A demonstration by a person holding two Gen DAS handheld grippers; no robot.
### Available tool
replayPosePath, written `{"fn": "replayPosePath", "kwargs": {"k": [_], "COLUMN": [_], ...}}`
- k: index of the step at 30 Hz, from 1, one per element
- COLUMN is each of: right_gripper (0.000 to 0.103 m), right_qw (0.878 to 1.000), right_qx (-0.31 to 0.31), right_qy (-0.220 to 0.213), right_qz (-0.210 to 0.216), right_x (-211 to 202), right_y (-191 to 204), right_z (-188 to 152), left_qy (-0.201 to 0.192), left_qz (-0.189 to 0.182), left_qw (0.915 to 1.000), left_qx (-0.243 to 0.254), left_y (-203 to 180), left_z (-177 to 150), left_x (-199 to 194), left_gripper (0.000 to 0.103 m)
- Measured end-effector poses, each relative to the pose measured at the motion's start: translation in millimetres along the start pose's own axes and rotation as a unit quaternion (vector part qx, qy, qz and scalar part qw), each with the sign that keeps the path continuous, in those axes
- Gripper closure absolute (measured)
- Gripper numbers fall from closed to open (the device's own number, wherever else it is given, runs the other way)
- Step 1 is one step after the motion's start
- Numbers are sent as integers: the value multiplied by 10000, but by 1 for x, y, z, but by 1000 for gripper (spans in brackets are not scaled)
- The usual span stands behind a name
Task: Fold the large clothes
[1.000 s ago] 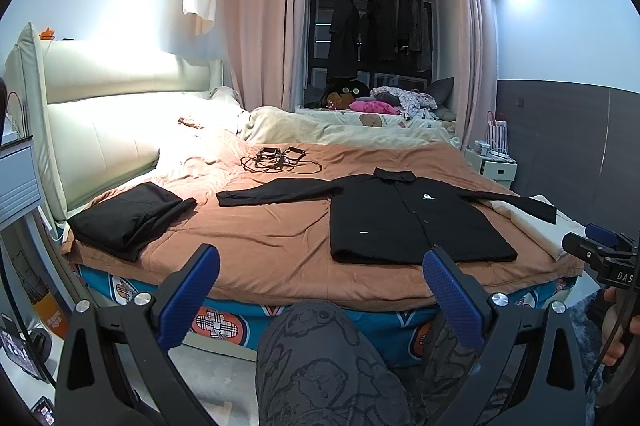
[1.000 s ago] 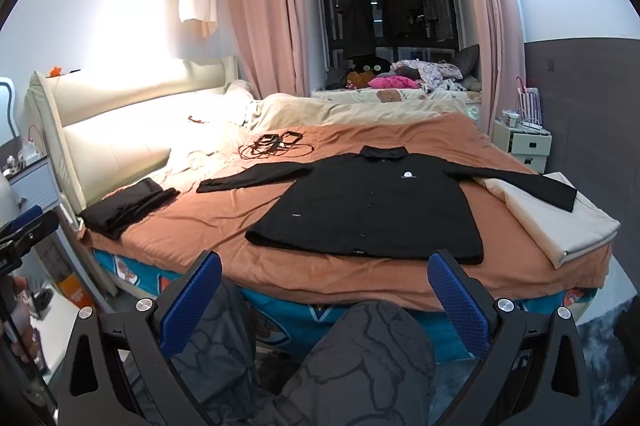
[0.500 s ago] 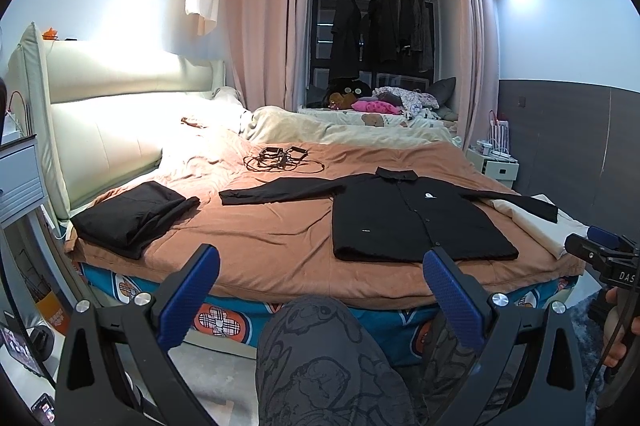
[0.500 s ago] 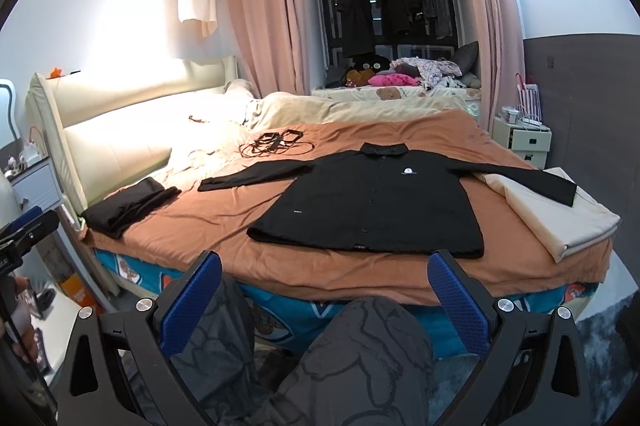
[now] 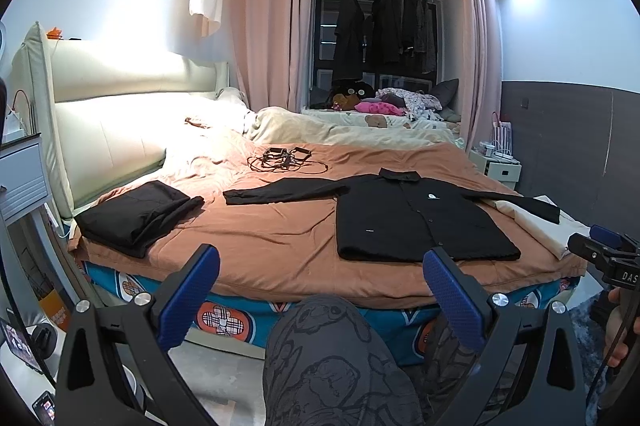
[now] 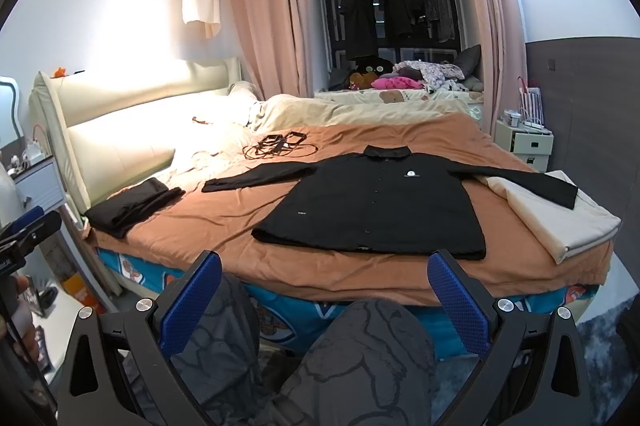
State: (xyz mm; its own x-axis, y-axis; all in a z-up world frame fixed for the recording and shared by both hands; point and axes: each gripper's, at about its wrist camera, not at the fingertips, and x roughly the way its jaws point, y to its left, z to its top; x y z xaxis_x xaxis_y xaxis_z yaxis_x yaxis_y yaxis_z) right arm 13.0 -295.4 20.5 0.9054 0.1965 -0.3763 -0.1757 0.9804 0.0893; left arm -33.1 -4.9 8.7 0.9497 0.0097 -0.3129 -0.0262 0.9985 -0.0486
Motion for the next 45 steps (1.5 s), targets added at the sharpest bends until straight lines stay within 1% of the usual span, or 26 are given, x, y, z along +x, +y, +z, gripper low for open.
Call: {"fn": "replayPosePath", "kwargs": {"k": [13,24,29,33,39,42,45], "right_gripper": [0,0,0,0,0,0,0], "right_qw": [10000,9998,9994,9988,9975,9970,9955], "right_qx": [41,108,157,238,345,334,440], "right_qy": [13,176,287,413,613,694,834], "right_qz": [25,60,108,79,7,-36,-59], "right_x": [7,30,50,71,107,123,148], "right_y": [-3,-4,-9,-13,-20,-26,-37], "right_z": [1,0,-1,0,6,9,13], "left_qy": [59,185,324,454,729,899,989], "left_qz": [125,156,244,201,137,133,165], "left_qw": [9999,9997,9992,9988,9971,9957,9948], "left_qx": [41,-14,4,-15,-192,-182,-178], "left_y": [6,12,13,20,30,34,38], "left_z": [-5,-6,-5,-5,-2,0,3], "left_x": [11,33,58,81,132,162,187], "left_gripper": [0,0,0,0,0,0,0]}}
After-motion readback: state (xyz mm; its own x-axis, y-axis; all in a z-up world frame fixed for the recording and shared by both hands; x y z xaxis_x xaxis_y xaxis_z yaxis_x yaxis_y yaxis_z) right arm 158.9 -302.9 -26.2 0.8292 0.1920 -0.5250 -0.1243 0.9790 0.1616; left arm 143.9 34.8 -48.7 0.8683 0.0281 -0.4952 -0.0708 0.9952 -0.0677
